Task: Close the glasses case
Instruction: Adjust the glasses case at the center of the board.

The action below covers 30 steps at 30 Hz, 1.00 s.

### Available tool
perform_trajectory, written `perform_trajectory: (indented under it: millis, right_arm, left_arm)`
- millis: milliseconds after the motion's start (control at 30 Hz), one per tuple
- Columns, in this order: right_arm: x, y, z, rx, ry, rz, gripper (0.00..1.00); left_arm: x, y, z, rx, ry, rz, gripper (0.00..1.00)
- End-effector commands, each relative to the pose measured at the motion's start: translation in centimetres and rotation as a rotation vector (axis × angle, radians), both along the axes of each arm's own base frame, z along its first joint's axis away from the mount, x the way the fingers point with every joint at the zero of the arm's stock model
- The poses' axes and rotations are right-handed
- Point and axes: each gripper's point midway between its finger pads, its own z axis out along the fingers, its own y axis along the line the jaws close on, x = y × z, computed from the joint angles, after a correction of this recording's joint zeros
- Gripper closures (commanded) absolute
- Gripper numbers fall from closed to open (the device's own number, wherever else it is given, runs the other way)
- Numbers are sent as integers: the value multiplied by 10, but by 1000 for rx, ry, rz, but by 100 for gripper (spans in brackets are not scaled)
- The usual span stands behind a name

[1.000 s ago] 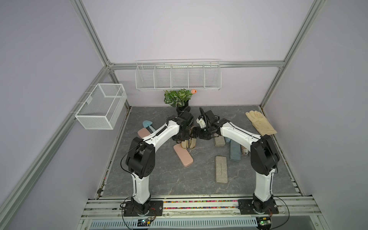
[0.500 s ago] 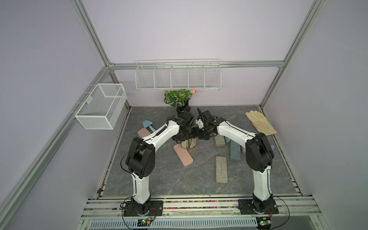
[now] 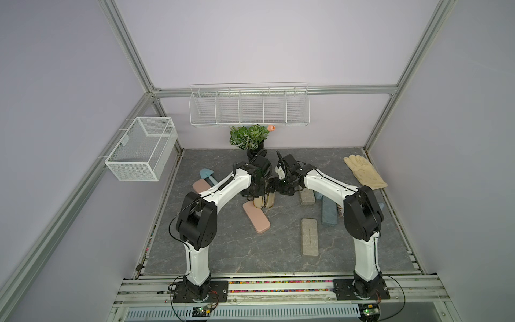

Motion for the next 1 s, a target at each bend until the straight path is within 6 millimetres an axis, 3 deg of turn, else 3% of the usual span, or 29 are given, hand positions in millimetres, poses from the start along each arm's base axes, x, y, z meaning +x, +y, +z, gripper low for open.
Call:
perform_trajectory:
  millis: [0, 500, 967]
  right_arm:
    - [-2, -13, 4, -30, -2, -39, 18]
    - [-2, -21, 11, -15, -18, -51, 18]
    - [-8, -16, 43, 56, -78, -5, 18]
  left_arm:
    - [2, -2, 5, -1, -20, 1, 91]
    - [1, -1, 3, 3, -13, 1, 92]
    - [2, 1, 1, 25, -11, 5, 93]
